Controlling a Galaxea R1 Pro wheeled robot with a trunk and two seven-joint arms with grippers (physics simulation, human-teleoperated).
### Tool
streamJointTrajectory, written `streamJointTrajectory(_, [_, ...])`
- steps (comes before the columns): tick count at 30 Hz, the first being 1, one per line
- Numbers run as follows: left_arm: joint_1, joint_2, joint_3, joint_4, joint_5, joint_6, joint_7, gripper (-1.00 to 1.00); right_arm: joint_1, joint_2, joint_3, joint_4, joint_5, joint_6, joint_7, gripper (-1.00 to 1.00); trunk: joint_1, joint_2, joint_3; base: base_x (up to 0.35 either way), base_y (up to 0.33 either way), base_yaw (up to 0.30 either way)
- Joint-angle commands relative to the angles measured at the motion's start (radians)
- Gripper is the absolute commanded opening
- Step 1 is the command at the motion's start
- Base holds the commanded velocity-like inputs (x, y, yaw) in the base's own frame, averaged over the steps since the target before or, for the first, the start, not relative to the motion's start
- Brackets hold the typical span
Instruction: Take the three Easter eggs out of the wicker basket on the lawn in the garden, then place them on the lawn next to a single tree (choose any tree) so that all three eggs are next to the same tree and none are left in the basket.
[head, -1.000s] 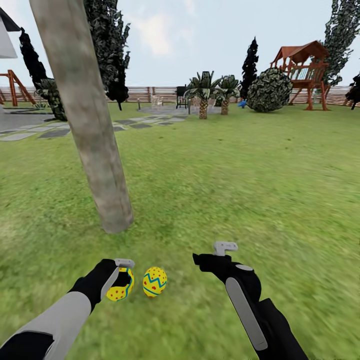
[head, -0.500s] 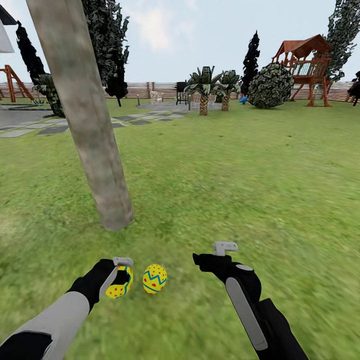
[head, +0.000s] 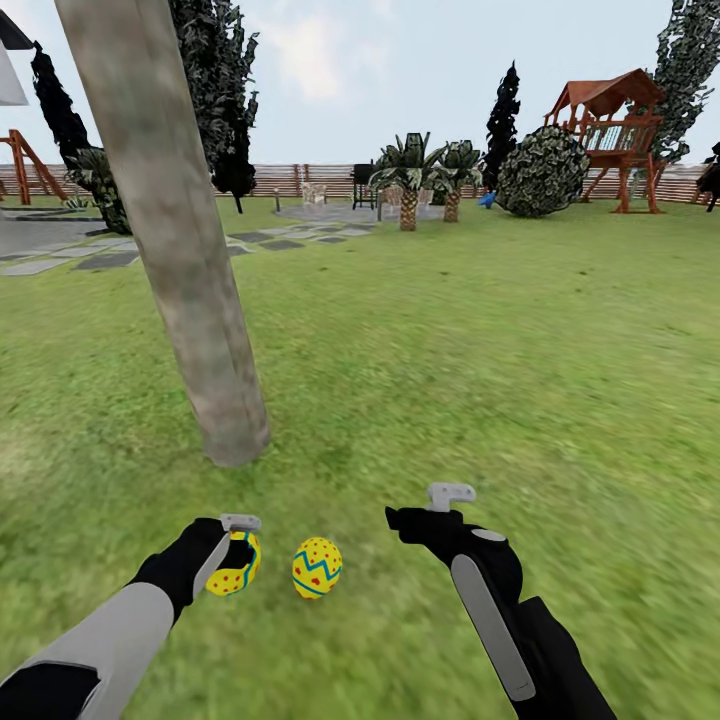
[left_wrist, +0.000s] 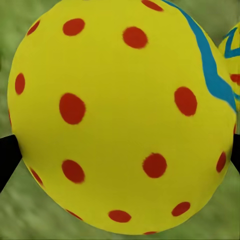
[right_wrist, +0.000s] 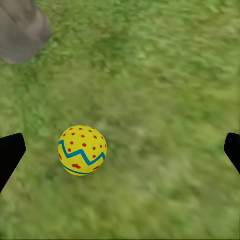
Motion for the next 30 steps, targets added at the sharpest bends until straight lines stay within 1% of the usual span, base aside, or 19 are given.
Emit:
streamJointTrajectory(1, [0.0,0.002,-0.008,-0.002,0.01,0.004,0.008,-1.0,-0.001,0.0,0.001,-0.001,-0.01,0.003,-0.01,1.0,0.0,0.0,-0.001,0.078,0.049,0.0])
streamJointTrajectory(11, [0.001,0.002,-0.005,-0.008,0.013,0.002,0.007,-1.0,-0.001,0.0,-0.001,-0.001,-0.012,0.003,-0.01,1.0,0.0,0.0,-0.001,0.013,0.008,0.0])
streamJointTrajectory(13, [0.001,0.001,-0.005,-0.01,0.014,0.0,0.007,-1.0,-0.001,0.0,-0.001,-0.001,-0.011,0.003,-0.01,1.0,0.001,-0.001,-0.009,0.0,0.0,0.0])
streamJointTrajectory(18, [0.001,0.002,-0.003,-0.011,0.015,-0.031,0.007,-1.0,-0.001,0.0,0.0,-0.001,-0.009,0.003,-0.01,1.0,0.003,-0.002,-0.028,0.0,0.0,0.0])
streamJointTrajectory(25, [0.001,0.002,-0.003,-0.015,0.016,-0.039,0.007,-1.0,-0.001,0.0,0.001,-0.001,-0.007,0.002,-0.01,1.0,0.006,-0.004,-0.055,0.0,0.0,0.0])
streamJointTrajectory(30, [0.001,0.002,-0.003,-0.015,0.014,-0.076,0.007,-1.0,-0.001,0.0,0.001,-0.001,-0.007,0.002,-0.01,1.0,0.009,-0.005,-0.074,0.0,0.0,0.0])
